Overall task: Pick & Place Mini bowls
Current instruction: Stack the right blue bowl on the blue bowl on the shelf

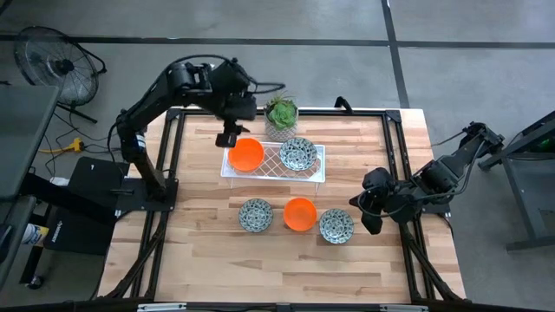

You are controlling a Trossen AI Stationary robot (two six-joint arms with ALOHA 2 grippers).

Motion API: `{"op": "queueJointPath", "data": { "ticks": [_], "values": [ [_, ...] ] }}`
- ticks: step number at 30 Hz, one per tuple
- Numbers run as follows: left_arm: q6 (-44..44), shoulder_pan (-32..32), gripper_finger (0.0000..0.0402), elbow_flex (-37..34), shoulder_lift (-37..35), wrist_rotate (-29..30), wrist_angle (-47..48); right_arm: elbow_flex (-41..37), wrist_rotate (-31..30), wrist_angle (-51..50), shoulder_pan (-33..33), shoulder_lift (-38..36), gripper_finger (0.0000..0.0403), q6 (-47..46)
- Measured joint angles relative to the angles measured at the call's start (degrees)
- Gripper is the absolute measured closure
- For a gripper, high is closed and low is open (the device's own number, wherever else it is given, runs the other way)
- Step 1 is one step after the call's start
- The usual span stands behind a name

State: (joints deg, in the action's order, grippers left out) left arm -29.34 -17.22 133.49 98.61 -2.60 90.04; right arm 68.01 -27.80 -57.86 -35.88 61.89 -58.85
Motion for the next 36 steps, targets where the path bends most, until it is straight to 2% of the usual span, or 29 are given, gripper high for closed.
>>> {"op": "queueJointPath", "data": {
  "ticks": [6,11,19,23,27,32,36],
  "values": [
    [4.1,8.33,0.0218,-0.02,0.0,0.67,0.0,0.0,-1.17,-0.05,0.0,-0.01,0.0391,0.0],
    [8.64,15.57,0.0218,-0.02,0.0,4.36,-0.02,0.02,-0.78,0.0,0.0,-0.01,0.0391,0.58],
    [17.83,26.59,0.0218,-0.02,0.0,12.8,-0.02,0.02,5.31,3.58,0.18,2.77,0.0385,11.76],
    [20.83,32.18,0.0218,-0.13,-0.65,17.67,-0.01,0.02,9.56,9.68,2.67,5.33,0.0357,15.88],
    [22.07,36.2,0.0218,-0.02,-1.2,19.77,-0.04,0.02,13.16,14.94,6.03,9.18,0.0318,22.26],
    [22.78,40.31,0.0218,-0.12,-1.77,22.29,0.0,0.02,20.53,18.44,10.46,15.17,0.0275,26.37],
    [24.63,43.93,0.0218,-0.11,-4.01,27.91,-0.04,0.66,24.35,19.45,12.74,19.53,0.026,28.17]
  ]
}}
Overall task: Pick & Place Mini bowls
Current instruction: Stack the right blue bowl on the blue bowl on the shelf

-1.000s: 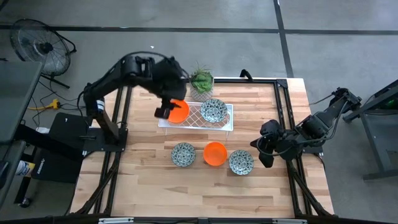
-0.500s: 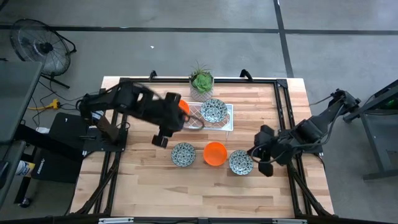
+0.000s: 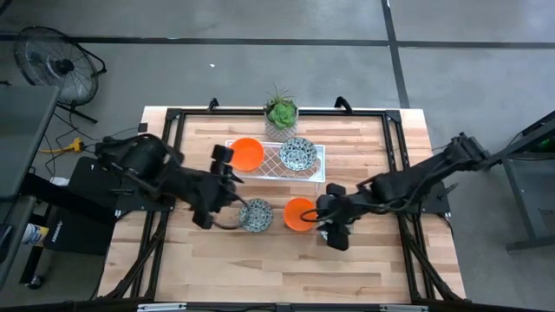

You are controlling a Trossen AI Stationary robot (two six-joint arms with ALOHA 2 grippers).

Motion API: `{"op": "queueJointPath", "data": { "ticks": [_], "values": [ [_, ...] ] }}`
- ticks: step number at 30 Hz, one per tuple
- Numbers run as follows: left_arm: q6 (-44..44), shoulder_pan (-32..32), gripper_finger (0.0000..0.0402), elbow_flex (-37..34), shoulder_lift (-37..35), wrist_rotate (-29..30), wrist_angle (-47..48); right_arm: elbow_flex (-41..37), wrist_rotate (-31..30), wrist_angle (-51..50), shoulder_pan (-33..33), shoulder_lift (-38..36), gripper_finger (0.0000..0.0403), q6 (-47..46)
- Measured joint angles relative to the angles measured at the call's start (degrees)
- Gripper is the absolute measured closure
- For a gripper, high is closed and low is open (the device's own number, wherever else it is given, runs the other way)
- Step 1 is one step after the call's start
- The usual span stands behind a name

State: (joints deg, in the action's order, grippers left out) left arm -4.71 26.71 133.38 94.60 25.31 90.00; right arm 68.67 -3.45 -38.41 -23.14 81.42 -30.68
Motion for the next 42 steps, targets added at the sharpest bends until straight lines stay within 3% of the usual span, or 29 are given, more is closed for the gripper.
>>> {"op": "queueJointPath", "data": {
  "ticks": [17,28,33,42],
  "values": [
    [2.03,14.46,0.0218,0.11,-7.99,15.56,0.01,9.23,3.22,-0.33,4.15,14.46,0.0256,12.13],
    [1.51,17.51,0.0218,0.09,-8.3,13.6,0.0,9.93,8.39,-4.3,4.79,22.42,0.0255,13.89],
    [0.06,19.38,0.0218,0.07,-8.3,12.76,0.02,9.92,7.85,-8.8,4.79,22.89,0.0233,8.52],
    [-2.05,19.58,0.0218,0.07,-8.3,12.64,0.01,9.5,9.32,-21.96,4.77,22.67,0.0195,-17.82]
  ]
}}
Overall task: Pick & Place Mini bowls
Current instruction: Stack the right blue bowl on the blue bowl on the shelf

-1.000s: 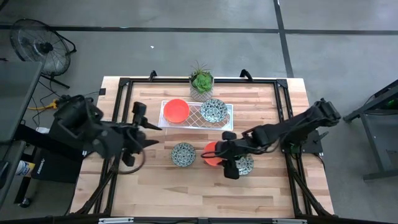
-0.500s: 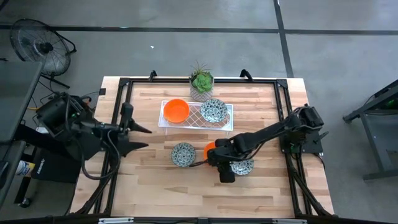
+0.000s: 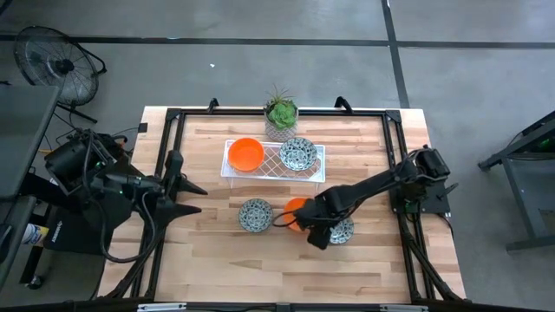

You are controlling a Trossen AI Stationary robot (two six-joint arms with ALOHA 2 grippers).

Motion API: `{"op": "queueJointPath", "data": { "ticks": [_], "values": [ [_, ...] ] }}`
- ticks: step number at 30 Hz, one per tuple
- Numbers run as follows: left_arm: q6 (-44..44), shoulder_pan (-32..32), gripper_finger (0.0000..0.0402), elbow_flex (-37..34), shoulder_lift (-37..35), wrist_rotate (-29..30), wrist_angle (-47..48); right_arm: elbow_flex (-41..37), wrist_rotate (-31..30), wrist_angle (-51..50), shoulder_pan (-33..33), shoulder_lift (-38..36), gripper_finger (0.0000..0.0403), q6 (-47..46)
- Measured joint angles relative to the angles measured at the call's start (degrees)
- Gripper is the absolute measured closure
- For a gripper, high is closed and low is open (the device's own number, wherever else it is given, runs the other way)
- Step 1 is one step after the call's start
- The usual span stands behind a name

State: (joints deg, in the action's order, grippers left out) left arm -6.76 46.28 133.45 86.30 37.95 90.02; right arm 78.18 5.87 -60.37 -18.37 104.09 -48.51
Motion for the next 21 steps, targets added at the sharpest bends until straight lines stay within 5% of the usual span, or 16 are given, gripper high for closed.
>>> {"op": "queueJointPath", "data": {
  "ticks": [21],
  "values": [
    [-1.97,0.0,0.0218,-0.02,0.02,-1.6,0.0,-10.22,2.75,11.14,-0.15,-0.02,0.0194,-16.16]
  ]
}}
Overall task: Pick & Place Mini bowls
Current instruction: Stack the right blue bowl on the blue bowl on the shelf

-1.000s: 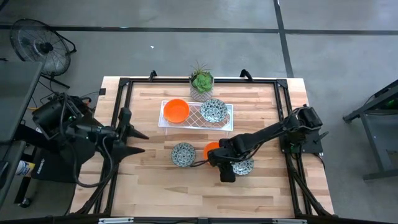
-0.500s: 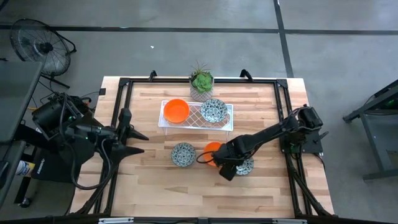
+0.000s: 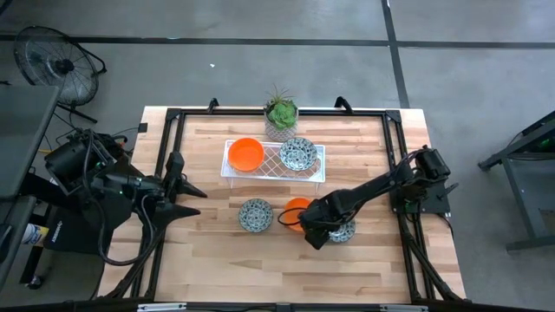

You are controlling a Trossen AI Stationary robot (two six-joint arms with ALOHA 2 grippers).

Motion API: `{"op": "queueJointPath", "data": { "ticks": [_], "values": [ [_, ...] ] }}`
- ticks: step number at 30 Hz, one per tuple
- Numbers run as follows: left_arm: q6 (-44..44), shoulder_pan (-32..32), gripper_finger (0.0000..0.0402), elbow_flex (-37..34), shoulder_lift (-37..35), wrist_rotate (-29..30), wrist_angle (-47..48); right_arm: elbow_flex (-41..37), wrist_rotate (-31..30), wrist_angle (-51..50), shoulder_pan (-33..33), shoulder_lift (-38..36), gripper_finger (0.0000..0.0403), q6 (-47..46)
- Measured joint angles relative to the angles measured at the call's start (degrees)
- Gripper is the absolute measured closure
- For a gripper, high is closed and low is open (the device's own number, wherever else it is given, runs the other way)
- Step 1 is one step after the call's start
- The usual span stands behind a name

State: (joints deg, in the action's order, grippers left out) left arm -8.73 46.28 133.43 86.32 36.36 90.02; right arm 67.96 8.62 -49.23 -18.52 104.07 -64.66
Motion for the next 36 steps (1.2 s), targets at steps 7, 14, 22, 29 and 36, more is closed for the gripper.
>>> {"op": "queueJointPath", "data": {
  "ticks": [7,14,22,29,36],
  "values": [
    [0.02,-0.02,0.0218,0.0,0.0,0.02,0.0,-1.84,0.77,-0.39,-0.18,0.0,0.0195,1.66],
    [0.02,-0.13,0.0218,0.0,0.0,0.04,0.0,-2.16,0.79,-1.86,-1.47,0.0,0.0215,3.19],
    [0.04,-0.13,0.0218,0.0,0.02,0.07,0.0,-2.02,1.39,-2.02,-1.9,0.0,0.03,3.63],
    [0.04,-0.13,0.0218,0.0,0.02,0.07,0.0,0.02,1.39,-4.26,-1.9,-0.2,0.0368,4.92],
    [0.05,-0.13,0.0218,0.0,0.02,-0.21,0.0,1.53,1.75,-5.03,-1.9,0.06,0.0344,6.92]
  ]
}}
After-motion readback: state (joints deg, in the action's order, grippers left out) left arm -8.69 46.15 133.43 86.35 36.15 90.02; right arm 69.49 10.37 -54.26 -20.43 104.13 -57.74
